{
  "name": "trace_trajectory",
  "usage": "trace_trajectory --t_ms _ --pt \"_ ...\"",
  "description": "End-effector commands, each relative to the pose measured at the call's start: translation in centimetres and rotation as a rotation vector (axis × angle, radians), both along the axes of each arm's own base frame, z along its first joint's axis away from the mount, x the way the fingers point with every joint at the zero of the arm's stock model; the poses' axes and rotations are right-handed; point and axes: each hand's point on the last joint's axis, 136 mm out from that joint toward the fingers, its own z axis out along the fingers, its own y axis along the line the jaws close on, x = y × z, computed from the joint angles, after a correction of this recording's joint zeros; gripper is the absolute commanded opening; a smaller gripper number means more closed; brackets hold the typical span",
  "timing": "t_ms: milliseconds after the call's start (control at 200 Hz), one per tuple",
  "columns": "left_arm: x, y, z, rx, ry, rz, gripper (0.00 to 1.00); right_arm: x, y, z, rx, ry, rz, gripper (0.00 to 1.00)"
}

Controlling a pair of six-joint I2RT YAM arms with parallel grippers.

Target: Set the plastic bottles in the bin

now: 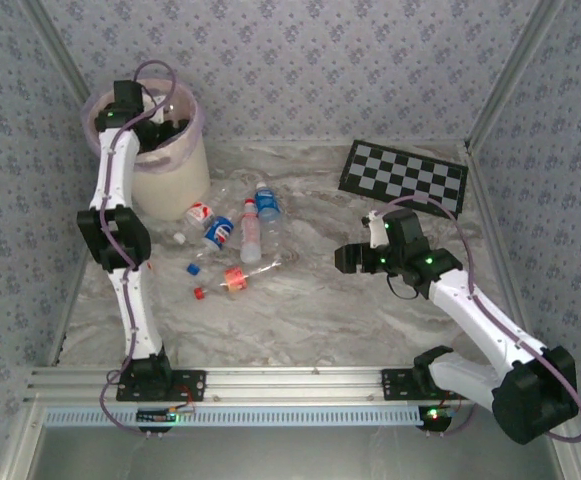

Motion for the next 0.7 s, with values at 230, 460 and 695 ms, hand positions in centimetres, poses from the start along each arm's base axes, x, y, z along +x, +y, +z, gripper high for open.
trace_trajectory --t_ms 230,460,695 --pt "-4.0 1.9 10.8 0.114 -0.157 0.022 1.0 1.3 1.1 0.8 -0.011 -0.01 0.008 0.87" --pt "-7.9 1.8 16.2 0.134 -0.241 0.017 1.0 2.1 3.8 -0.2 0.002 0.01 0.043 0.9" --pt "-13.1 0.5 20.3 0.078 -0.306 0.047 1.0 4.0 9.0 -2.7 0.002 0.055 0.083 0.9"
